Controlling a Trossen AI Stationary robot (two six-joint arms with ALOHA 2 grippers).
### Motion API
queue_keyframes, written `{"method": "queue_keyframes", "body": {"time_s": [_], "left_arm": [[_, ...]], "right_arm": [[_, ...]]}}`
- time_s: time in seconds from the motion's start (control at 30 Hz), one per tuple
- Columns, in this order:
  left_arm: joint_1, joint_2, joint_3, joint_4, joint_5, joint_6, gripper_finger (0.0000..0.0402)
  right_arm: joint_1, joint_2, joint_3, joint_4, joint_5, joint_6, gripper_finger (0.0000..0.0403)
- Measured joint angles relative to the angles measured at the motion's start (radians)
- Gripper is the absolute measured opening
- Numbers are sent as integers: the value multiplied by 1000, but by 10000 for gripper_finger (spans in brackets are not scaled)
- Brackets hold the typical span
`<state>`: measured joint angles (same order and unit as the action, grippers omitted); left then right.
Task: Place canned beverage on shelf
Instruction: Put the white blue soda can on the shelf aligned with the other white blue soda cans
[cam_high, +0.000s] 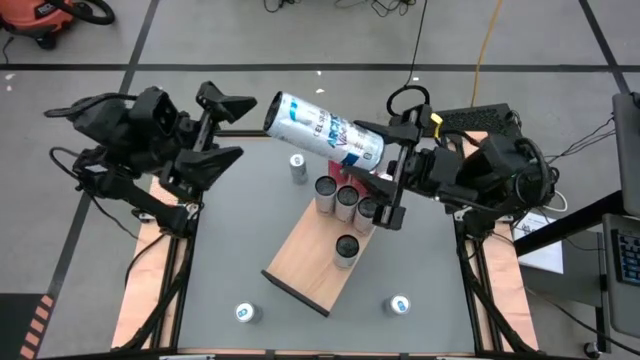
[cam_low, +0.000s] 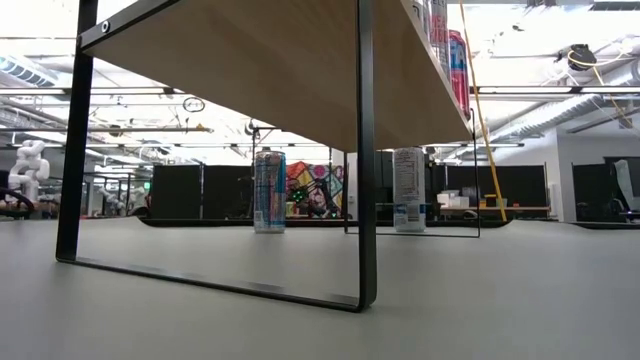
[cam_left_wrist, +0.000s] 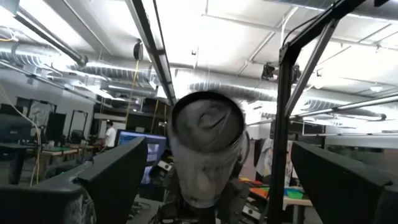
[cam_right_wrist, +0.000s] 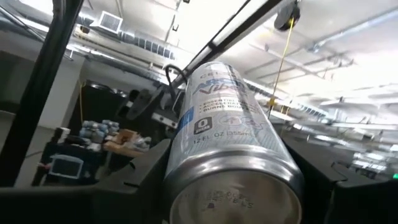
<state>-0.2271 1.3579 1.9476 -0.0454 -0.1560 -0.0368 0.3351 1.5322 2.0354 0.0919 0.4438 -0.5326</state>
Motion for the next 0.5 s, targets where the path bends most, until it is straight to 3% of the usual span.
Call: {"method": "queue_keyframes", "body": {"time_s": [0.5], "left_arm": [[42, 129, 0, 224, 49, 42, 398]], "right_arm": [[-2, 5, 0, 9, -2, -40, 227]]}}
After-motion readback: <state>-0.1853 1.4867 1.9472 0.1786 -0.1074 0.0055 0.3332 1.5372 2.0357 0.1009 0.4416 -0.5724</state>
